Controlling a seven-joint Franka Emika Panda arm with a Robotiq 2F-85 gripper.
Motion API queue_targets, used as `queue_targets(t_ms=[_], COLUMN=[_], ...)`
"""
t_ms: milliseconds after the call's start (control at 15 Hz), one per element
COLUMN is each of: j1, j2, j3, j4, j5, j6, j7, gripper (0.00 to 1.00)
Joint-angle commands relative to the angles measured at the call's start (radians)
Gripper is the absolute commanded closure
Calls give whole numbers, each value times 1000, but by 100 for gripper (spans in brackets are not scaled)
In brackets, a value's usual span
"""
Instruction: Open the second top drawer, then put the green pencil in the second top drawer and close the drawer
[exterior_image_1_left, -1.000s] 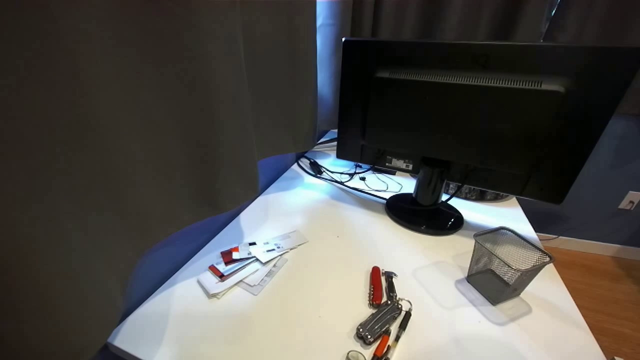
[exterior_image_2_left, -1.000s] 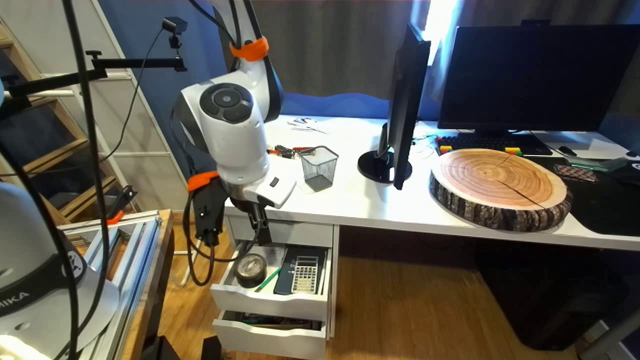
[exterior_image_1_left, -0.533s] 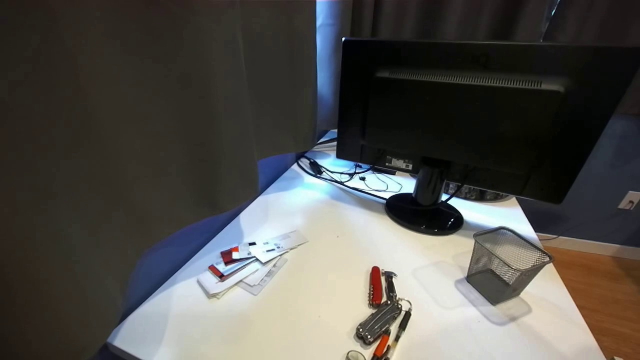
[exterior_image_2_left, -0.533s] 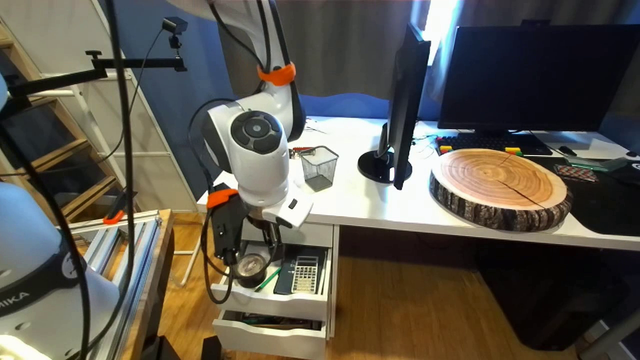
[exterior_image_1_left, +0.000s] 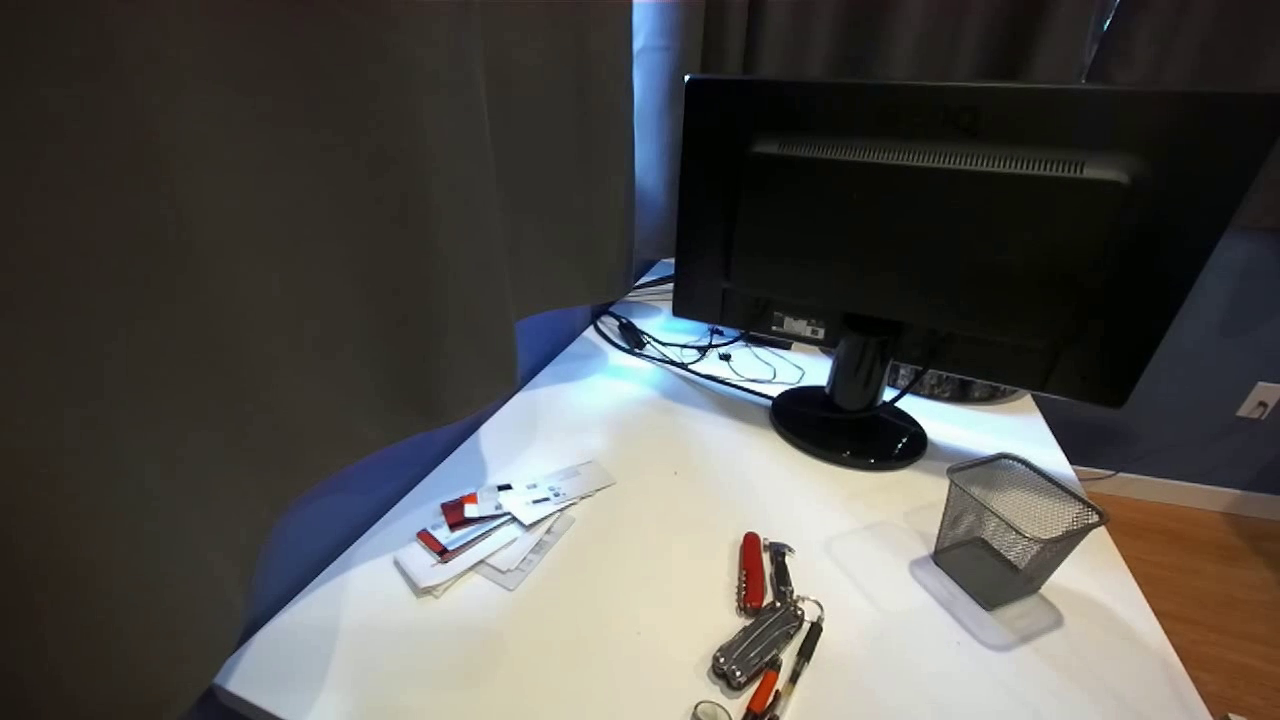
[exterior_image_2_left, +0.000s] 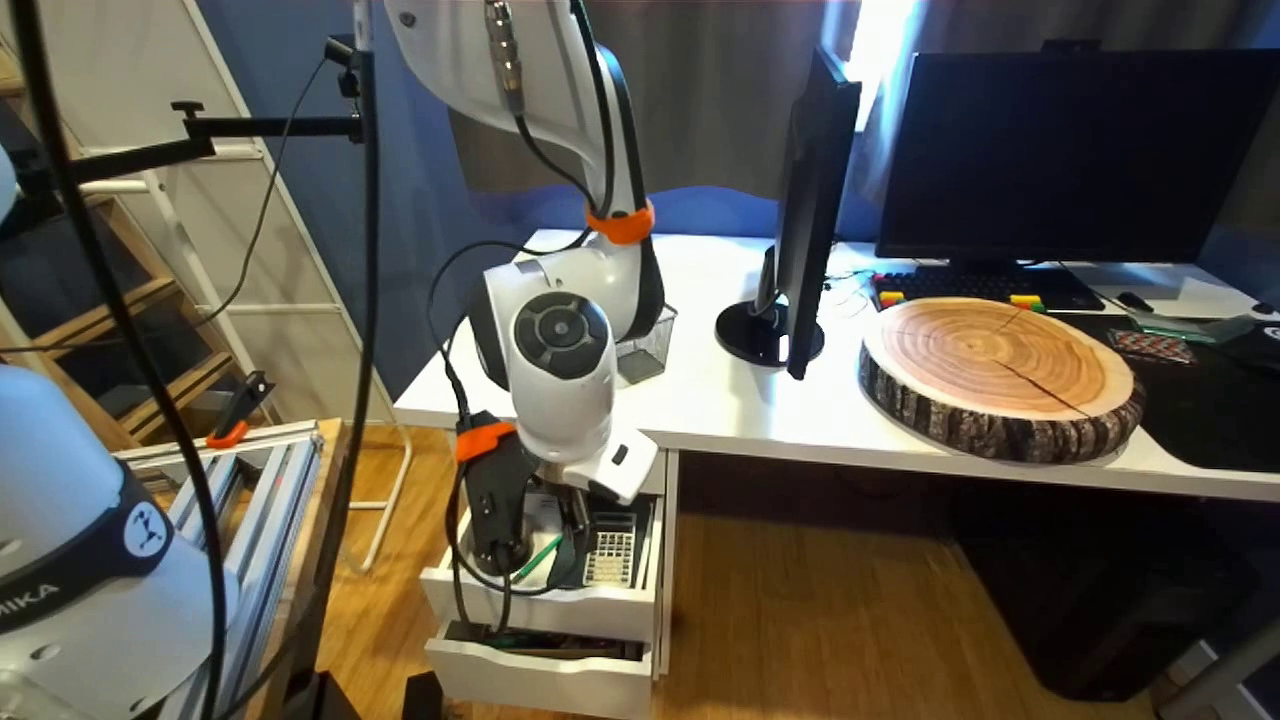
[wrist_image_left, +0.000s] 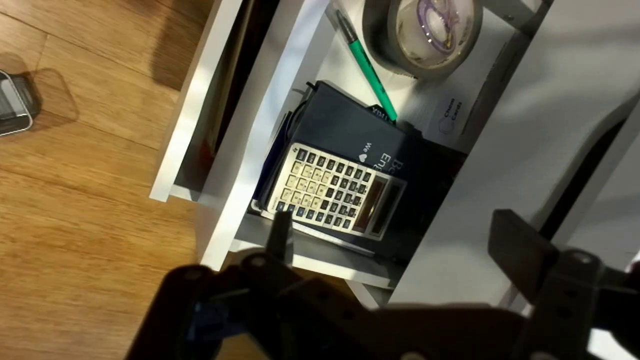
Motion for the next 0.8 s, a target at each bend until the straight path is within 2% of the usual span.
queue_targets(t_ms=[0,267,333,400,733], j1=[-5,-9,-12,-12,-1], j2=[95,150,167,183,254], j3=[-27,-52,-58,-64,-110], j4=[58,74,86,97,186], j5=[9,-14,-7,10,183], j6=[-13,-27,-31,-29,-28], j7=[-79,-142,-161,-189,-387], gripper=[0,0,10,26,62])
